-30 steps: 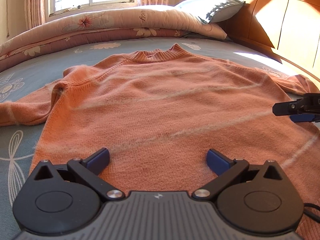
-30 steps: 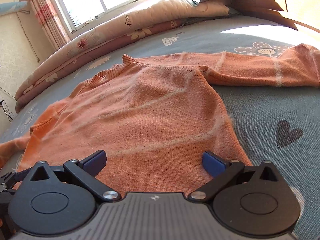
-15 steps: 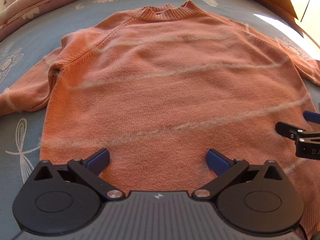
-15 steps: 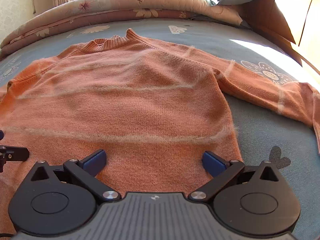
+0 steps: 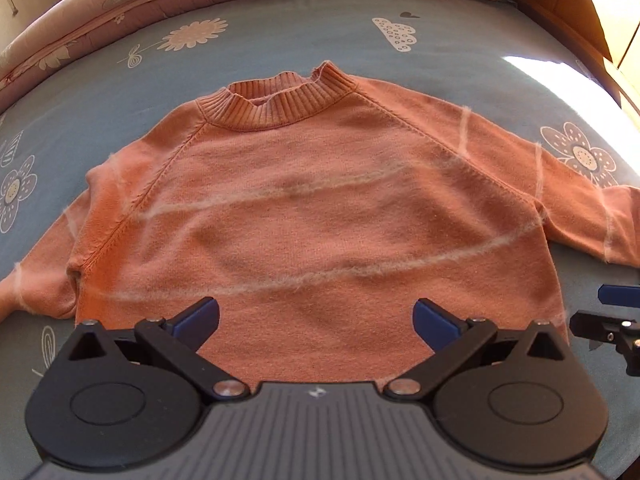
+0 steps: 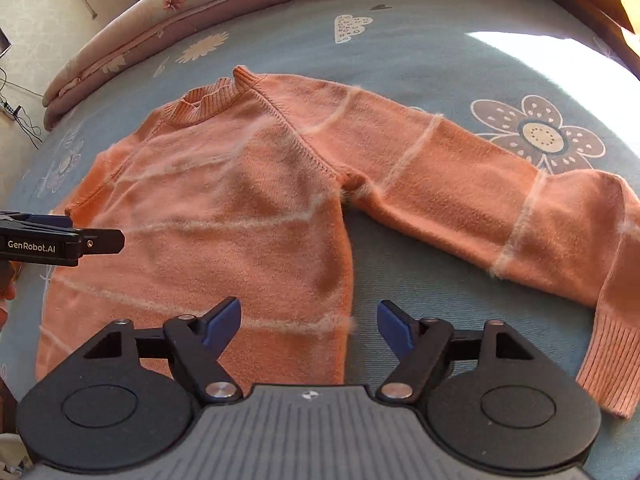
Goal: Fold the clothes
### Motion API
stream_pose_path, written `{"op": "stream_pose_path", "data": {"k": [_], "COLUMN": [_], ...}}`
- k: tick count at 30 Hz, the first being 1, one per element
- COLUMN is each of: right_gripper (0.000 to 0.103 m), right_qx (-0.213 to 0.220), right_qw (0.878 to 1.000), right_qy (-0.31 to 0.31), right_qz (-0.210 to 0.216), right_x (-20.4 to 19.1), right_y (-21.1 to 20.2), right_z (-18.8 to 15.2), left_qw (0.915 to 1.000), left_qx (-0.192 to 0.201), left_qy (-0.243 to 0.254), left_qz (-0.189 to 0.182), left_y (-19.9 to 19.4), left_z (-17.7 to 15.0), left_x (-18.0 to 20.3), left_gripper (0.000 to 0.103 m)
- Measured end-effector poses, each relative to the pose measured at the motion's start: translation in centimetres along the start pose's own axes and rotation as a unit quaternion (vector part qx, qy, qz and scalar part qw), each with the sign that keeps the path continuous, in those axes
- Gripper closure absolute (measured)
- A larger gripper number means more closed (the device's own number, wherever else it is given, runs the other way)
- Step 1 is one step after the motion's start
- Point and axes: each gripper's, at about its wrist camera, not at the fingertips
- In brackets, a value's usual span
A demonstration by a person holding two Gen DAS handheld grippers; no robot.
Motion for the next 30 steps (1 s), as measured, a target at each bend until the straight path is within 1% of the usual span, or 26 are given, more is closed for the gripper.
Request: {"op": "stream_pose_path", "data": {"k": [1,4,7,9,10,12,14,18,21,23,26,28,30], "right_gripper": [0.042,0.056,0.060,0.064,0.068,0.069,0.074,0.074,0.074,0.073,0.072,0.070,0.065], "right_qx": [0.000,-0.001,-0.009,-0.011,-0.008,-0.004,0.007,0.034,0.054,0.055,0.047,0.042,0.037], "right_qw": [1.000,1.000,1.000,1.000,1.000,1.000,0.999,0.995,0.991,0.988,0.989,0.989,0.989], "right_qy": [0.008,0.025,0.023,0.018,0.014,0.007,-0.009,-0.045,-0.081,-0.113,-0.123,-0.128,-0.132], "right_qz": [-0.002,-0.001,-0.004,-0.011,-0.016,-0.025,-0.045,-0.082,-0.092,-0.087,-0.071,-0.060,-0.049], "right_x": [0.7,2.0,1.7,1.1,0.7,-0.3,-1.4,-3.0,-2.9,-2.4,-1.9,-1.5,-1.1], "right_y": [0.1,0.4,1.2,1.6,1.6,1.8,1.8,2.6,4.6,6.4,8.1,9.1,10.1], "right_z": [0.4,1.3,2.2,3.2,3.9,5.5,7.5,11.7,15.4,17.7,19.3,20.3,21.3], "left_qw": [1.0000,0.9998,0.9996,0.9988,0.9983,0.9974,0.9973,0.9974,0.9967,0.9958,0.9940,0.9944,0.9948], "left_qx": [0.001,0.015,0.027,0.038,0.043,0.052,0.052,0.037,0.026,0.019,0.008,0.010,0.012], "left_qy": [-0.005,-0.005,0.009,0.026,0.035,0.046,0.044,0.027,0.013,0.004,-0.009,-0.008,-0.007], "left_qz": [-0.002,-0.008,-0.009,-0.016,-0.017,-0.020,-0.028,-0.056,-0.076,-0.089,-0.109,-0.105,-0.101], "left_y": [0.5,1.8,3.0,3.6,3.9,4.3,4.9,6.5,7.7,8.4,9.6,9.5,9.4], "left_z": [0.4,1.1,1.5,1.5,1.5,1.6,1.6,1.5,1.5,1.5,1.5,1.4,1.3], "left_x": [0.3,0.4,0.0,-0.6,-1.0,-1.7,-2.3,-3.4,-4.2,-4.8,-5.6,-5.4,-5.3], "left_gripper": [0.001,0.001,0.001,0.001,0.001,0.001,0.001,0.001,0.001,0.001,0.001,0.001,0.001]}}
Point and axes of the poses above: each gripper's, at about its wrist camera, not at the fingertips, and y roughly the way its jaws point, x to its right, z to its top, and after that the axes turned 4 degrees about -x, right-handed
